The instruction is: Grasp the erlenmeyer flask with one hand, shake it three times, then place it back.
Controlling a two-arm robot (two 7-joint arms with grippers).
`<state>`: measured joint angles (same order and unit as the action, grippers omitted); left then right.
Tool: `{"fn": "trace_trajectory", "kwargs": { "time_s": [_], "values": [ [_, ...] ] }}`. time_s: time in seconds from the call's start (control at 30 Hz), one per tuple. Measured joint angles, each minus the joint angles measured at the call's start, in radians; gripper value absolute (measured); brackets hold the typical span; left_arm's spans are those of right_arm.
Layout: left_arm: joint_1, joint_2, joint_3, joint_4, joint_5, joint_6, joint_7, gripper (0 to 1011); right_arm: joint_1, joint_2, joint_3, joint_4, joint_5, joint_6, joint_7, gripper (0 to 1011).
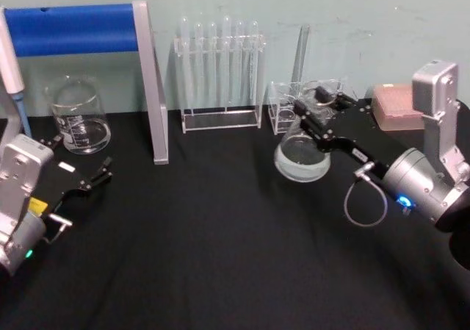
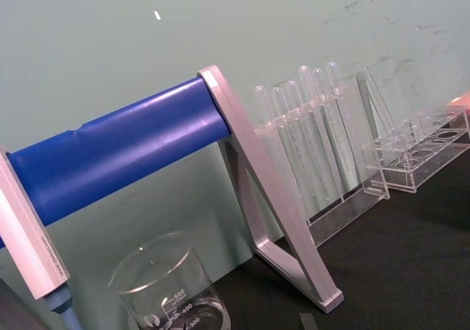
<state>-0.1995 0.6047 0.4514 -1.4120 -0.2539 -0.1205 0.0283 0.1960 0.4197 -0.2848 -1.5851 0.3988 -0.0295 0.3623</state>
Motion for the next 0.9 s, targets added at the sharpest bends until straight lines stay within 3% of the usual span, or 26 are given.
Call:
{"fn": "trace_trajectory", "kwargs": {
  "time_s": [0.47,0.9],
  "values": [
    [0.0,0.0,0.0,0.0,0.0,0.0,0.0,1001,-0.004,-0.013,0.079,0.038,-0.019,0.008,-0.042,453],
    [0.0,0.0,0.0,0.0,0.0,0.0,0.0,1001,-0.009,-0.029,0.083,0.035,-0.034,0.012,-0.029,456]
  ]
}}
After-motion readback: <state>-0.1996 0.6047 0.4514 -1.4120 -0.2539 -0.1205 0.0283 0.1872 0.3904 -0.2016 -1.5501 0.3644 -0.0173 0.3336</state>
